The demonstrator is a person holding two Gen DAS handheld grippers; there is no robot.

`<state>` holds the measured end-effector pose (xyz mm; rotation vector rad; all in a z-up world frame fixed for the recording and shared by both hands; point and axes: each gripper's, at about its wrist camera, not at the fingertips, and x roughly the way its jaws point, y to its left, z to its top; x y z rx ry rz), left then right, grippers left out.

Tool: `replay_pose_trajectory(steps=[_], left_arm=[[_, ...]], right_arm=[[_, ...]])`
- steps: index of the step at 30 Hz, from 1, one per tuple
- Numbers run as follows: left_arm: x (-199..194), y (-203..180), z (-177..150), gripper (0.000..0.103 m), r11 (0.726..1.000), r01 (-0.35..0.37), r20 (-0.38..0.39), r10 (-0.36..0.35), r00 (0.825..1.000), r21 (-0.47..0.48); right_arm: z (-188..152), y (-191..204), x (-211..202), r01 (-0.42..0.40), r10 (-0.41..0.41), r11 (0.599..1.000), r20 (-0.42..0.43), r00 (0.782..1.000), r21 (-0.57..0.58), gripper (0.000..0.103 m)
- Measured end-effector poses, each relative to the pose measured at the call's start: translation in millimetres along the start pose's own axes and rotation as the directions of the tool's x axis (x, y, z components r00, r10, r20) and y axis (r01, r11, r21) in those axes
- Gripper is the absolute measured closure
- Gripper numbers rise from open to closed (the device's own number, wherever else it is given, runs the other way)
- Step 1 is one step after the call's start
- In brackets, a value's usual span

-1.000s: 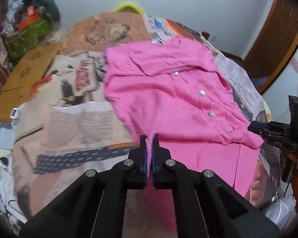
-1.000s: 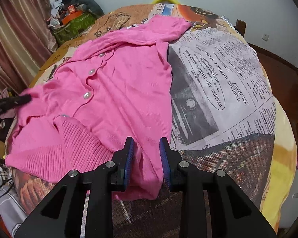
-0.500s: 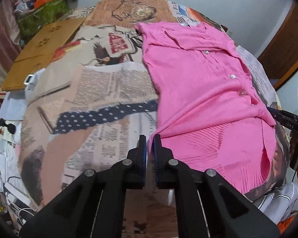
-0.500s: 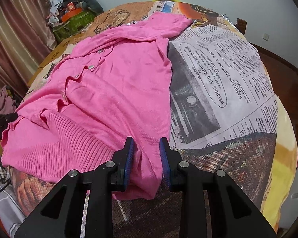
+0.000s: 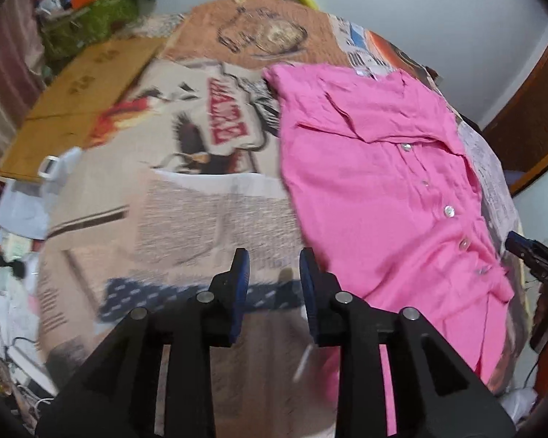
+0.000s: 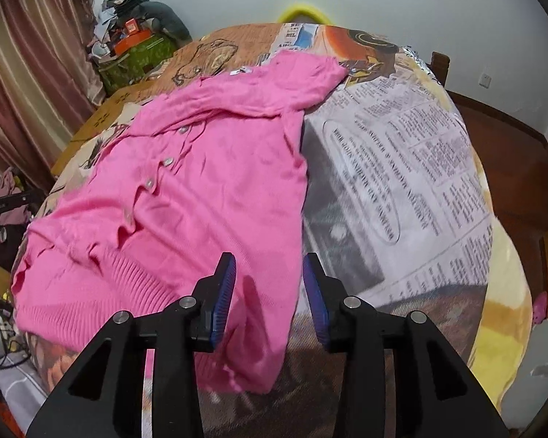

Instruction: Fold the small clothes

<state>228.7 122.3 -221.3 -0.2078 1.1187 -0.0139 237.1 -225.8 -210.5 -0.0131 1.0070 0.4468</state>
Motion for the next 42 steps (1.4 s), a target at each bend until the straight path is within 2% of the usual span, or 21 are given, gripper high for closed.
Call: replay_pose_trajectory(steps=[7,13,14,15,16,17,19,20,24,29,36,42], left_arm=[[49,-16,17,0.075,0.998,0.068,-0.100,-0.069,0.993,-0.009],[65,-21,28,0.075,0.996,0.093,-0.105,-0.093,0.990,-0.011],[66,-23,29,0.077,0.996,0.090,-0.101,-0.090,0.991,-0.005],[67,-24,28,0.085,0.996,0.084,-0.097,-0.083,0.992,0.004],[67,-25,28,0.091,0.997,0.077,-0.093,-0.076,0.993,0.011],[66,-26,27,0.098,0.997,0.075,-0.091,-0.074,0.993,0.014],[65,-24,28,0.099,0.997,0.079,-0.085,-0.078,0.993,0.002],[64,-22,28,0.099,0.997,0.076,-0.081,-0.076,0.994,-0.004],[51,-13,26,0.099,0.998,0.060,-0.048,-0.060,0.997,-0.016],[21,-9,35,0.099,0.998,0.056,0.026,-0.056,0.998,0.000],[-15,-27,68,0.099,0.996,0.065,0.149,-0.073,0.986,0.059],[-19,-39,105,0.099,0.995,0.036,0.214,-0.054,0.975,0.090]], right_arm=[[17,-15,31,-0.020,0.022,0.999,-0.050,0.999,0.037,0.068],[21,-8,52,-0.061,0.062,0.998,-0.077,0.995,0.011,0.067],[21,-4,54,-0.062,0.062,0.998,-0.081,0.995,-0.002,0.067],[20,-1,55,-0.061,0.060,0.998,-0.080,0.995,-0.016,0.068],[20,2,56,-0.059,0.057,0.998,-0.081,0.995,-0.029,0.073],[19,5,57,-0.061,0.057,0.997,-0.083,0.995,-0.041,0.084],[19,7,57,-0.070,0.065,0.996,-0.091,0.994,-0.052,0.097],[18,8,56,-0.071,0.066,0.996,-0.090,0.994,-0.058,0.098],[17,11,45,-0.082,0.077,0.994,-0.071,0.995,-0.070,0.099],[24,18,14,-0.093,0.095,0.992,0.020,0.995,-0.088,0.099],[55,30,-17,-0.091,0.109,0.988,0.144,0.984,-0.127,0.099],[83,26,-20,-0.086,0.111,0.989,0.219,0.969,-0.119,0.099]])
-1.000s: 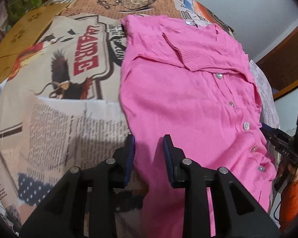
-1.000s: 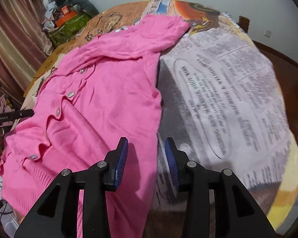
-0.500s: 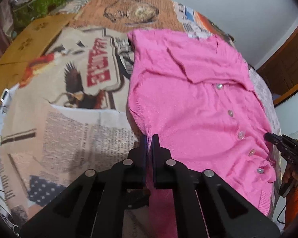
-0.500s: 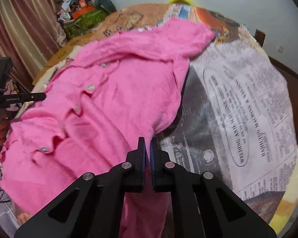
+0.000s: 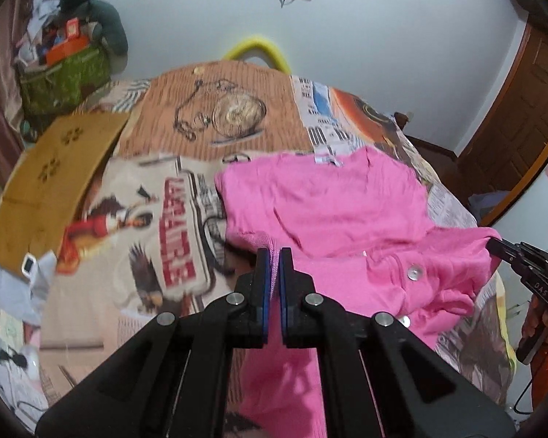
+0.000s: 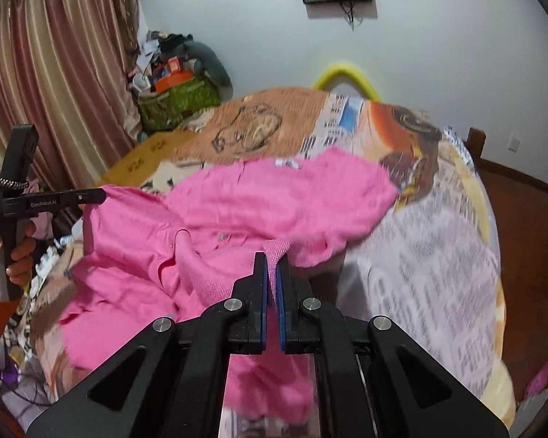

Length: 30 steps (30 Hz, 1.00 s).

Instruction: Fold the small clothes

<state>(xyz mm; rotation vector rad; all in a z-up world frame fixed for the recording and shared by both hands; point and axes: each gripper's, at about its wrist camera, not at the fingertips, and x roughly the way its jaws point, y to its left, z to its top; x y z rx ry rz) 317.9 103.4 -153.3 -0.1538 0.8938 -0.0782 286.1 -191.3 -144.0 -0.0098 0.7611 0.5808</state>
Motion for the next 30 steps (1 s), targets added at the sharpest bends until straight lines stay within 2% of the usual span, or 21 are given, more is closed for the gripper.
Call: replay_pose_trajectory(steps=[3,7,11,12,14,16,18,20,23,27,30], left_arm=[[22,6,13,0.099,0.999,-0.040,-0.021,0.040,0.999,0.006],[70,22,12,0.099,0.997,-0.078,-0.121,0.076,0.990,-0.016],[100,38,-6,0.083,0.992,-0.093,-0.205,0.074,0.976,-0.085],[101,40,-10,0.077,0.992,-0.091,-0.209,0.071,0.975,-0.090],[95,38,-18,0.068,0.993,-0.093,-0.205,0.076,0.976,-0.075],[84,34,-25,0.060,0.993,-0.110,-0.188,0.103,0.977,-0.031],[69,28,-33,0.049,0.992,-0.122,-0.161,0.123,0.979,0.015],[56,24,-42,0.044,0.993,-0.117,-0.143,0.121,0.982,0.030],[46,21,-58,0.044,0.997,-0.077,-0.165,0.079,0.983,0.018],[49,12,-80,0.044,1.000,-0.019,-0.221,0.018,0.975,-0.001],[57,0,-90,0.044,1.000,-0.006,-0.249,0.012,0.968,0.024]], right_arm=[[8,-11,14,0.032,-0.032,0.999,-0.005,0.999,-0.002,0.099],[9,-28,42,0.077,-0.076,0.997,-0.076,0.994,0.010,0.099],[-1,-42,64,0.090,-0.083,0.995,-0.140,0.987,0.046,0.096],[-4,-44,64,0.090,-0.081,0.994,-0.144,0.986,0.059,0.095],[-9,-47,61,0.094,-0.083,0.992,-0.139,0.987,0.078,0.081],[-13,-46,54,0.093,-0.082,0.993,-0.131,0.988,0.078,0.072],[-17,-43,46,0.093,-0.085,0.994,-0.128,0.988,0.057,0.068],[-22,-41,37,0.102,-0.096,0.994,-0.123,0.988,0.040,0.065],[-32,-41,32,0.094,-0.087,0.995,-0.138,0.987,0.045,0.060],[-49,-43,37,0.099,-0.088,0.994,-0.193,0.977,0.051,0.060],[-59,-41,44,0.086,-0.070,0.994,-0.222,0.973,0.063,0.060]])
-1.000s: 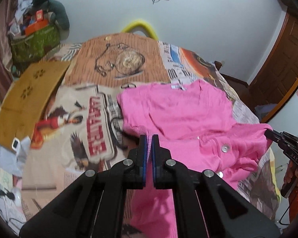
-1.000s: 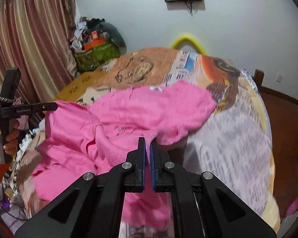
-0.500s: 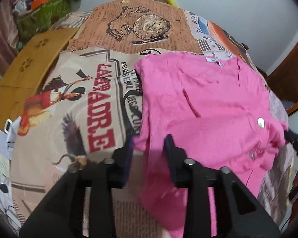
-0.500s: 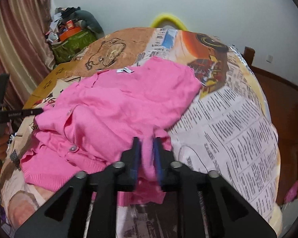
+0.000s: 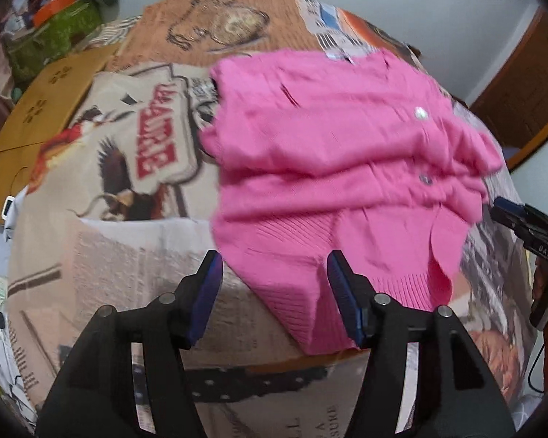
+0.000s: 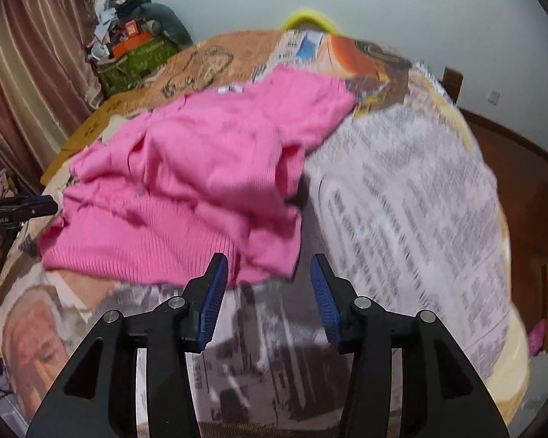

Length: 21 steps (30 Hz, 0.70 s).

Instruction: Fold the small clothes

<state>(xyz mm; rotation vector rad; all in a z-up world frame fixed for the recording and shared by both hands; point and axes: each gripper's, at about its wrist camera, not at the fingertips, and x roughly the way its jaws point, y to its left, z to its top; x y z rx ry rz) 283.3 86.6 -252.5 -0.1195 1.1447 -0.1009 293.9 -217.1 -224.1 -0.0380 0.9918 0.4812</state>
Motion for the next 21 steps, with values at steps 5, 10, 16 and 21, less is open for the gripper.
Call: replay_pose_trajectory(steps=[5,10,16,21], left_arm=[[17,-16,2,0.061,0.997,-0.055,-0.014,0.056,0.998,0.046],[16,-16,4,0.098,0.994,-0.093,-0.007,0.093,0.996,0.054],[-21,-6,-2,0.100,0.996,-0.080,0.060,0.079,0.995,0.028],[-77,1,-6,0.100,0.998,-0.060,0.157,0.059,0.986,0.001]], right_arm=[[1,10,10,0.024,-0.023,0.999,0.013,1.000,-0.044,0.060],[11,5,27,0.032,-0.032,0.999,0.000,0.999,-0.037,0.079],[7,6,9,-0.028,0.028,1.000,0.015,0.999,-0.004,0.094],[-2,10,-35,-0.077,0.076,0.997,0.077,0.994,0.013,0.095]])
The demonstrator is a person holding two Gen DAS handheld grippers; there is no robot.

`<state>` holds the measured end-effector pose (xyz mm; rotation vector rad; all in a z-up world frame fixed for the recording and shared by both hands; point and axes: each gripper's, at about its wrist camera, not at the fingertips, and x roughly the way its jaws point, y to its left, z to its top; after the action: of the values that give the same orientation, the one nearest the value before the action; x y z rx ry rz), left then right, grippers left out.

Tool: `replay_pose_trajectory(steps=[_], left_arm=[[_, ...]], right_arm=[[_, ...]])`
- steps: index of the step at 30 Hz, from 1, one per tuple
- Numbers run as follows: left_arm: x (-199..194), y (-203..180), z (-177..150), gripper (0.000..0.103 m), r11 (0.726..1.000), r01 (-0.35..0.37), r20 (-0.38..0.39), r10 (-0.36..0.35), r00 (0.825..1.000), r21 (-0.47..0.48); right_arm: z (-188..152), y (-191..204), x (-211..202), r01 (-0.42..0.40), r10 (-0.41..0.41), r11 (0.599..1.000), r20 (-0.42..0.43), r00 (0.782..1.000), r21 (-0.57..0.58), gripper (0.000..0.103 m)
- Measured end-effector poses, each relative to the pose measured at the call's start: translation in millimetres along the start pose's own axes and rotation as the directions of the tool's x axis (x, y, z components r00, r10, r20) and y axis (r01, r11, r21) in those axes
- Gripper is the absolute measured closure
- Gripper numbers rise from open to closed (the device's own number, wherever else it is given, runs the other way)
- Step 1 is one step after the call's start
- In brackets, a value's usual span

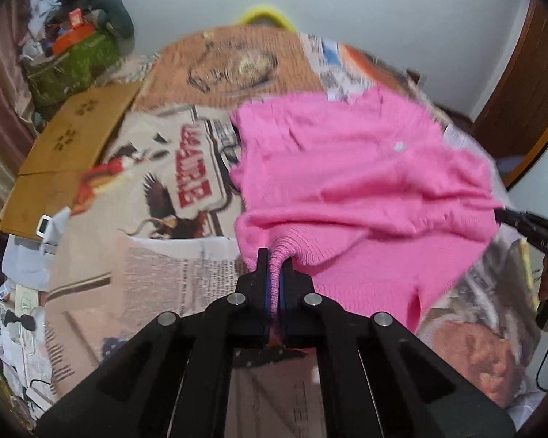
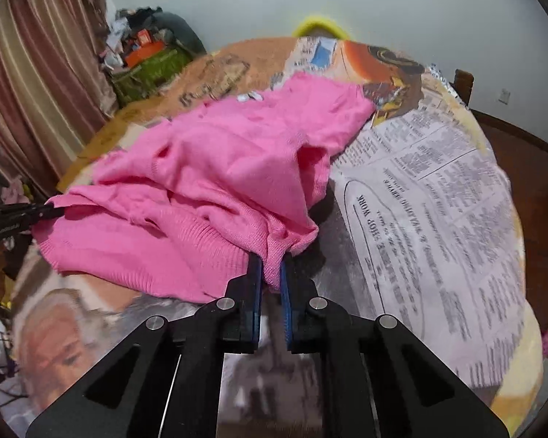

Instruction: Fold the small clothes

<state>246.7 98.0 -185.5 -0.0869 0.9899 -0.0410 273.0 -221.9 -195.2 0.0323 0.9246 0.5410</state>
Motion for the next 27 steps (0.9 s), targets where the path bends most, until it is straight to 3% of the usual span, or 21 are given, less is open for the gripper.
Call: replay_pose_trajectory(steps=[7,12,15,17,21,25,27], left_arm=[[-40,10,-10,0.100,0.998,0.042,0.047,-0.040,0.998,-0.038],[-30,24,-39,0.100,0.997,0.044,-0.030,-0.046,0.999,-0.063],[-15,29,-60,0.100,0.997,-0.051,-0.096,0.045,0.994,-0.050],[-9,33,-70,0.099,0.996,-0.063,-0.127,0.055,0.990,-0.058],[-12,38,-82,0.095,0.996,-0.056,-0.123,0.047,0.991,-0.067],[-24,35,-77,0.089,0.997,-0.059,-0.082,0.054,0.995,-0.058],[-31,31,-73,0.081,0.997,-0.060,-0.062,0.057,0.996,-0.051]], right_arm=[[-13,10,-47,-0.069,0.067,0.996,0.048,0.997,0.061,0.095],[-37,13,-44,-0.067,0.069,0.993,-0.012,0.998,0.099,0.095],[-49,11,-34,-0.013,0.020,0.995,-0.069,0.997,0.104,0.094],[-54,12,-33,0.037,-0.029,0.995,-0.089,0.996,0.096,0.094],[-54,20,-41,0.011,-0.005,0.997,-0.074,0.997,0.079,0.093],[-54,40,-43,-0.029,0.029,1.000,-0.067,0.997,0.005,0.073],[-55,50,-40,-0.051,0.049,0.998,-0.069,0.996,-0.031,0.070]])
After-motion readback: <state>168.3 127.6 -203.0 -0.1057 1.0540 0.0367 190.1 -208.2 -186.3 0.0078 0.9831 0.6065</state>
